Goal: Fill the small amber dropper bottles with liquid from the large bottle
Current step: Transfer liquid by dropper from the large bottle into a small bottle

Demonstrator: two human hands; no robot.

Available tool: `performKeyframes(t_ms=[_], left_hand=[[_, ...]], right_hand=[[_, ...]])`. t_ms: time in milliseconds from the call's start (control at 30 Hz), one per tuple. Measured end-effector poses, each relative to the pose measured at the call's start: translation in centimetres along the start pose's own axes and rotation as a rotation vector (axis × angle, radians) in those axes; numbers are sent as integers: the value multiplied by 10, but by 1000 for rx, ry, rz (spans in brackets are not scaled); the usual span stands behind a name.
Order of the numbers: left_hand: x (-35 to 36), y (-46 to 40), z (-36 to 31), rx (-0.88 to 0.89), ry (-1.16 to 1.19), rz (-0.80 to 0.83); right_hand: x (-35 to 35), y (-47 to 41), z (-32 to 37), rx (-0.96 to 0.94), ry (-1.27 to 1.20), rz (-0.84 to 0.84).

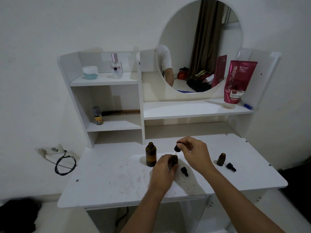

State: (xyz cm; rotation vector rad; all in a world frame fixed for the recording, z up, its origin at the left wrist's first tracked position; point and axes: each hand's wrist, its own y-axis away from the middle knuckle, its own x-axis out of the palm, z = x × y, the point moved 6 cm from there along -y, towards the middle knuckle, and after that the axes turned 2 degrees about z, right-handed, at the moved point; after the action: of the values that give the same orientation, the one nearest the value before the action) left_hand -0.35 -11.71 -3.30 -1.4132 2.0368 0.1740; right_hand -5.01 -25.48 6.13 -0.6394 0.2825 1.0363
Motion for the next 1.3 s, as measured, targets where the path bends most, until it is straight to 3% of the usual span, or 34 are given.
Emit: performKeyframes(t_ms=[200, 467, 733, 1000, 1300], left_hand=[[-2, 3, 1, -16, 26, 6], [-24, 27, 8, -118, 287, -73], [-79, 26, 38, -114, 249, -320], [-73, 4, 60, -170, 228, -161], [-73, 3, 59, -158, 211, -164]], right_hand=[[-14, 0, 11, 1, 7, -35], [-20, -8, 53, -69, -109, -92], [10, -25, 73, -50, -235, -90], [20, -38, 84, -95, -268, -101], [22, -40, 83, -115, -242, -107]])
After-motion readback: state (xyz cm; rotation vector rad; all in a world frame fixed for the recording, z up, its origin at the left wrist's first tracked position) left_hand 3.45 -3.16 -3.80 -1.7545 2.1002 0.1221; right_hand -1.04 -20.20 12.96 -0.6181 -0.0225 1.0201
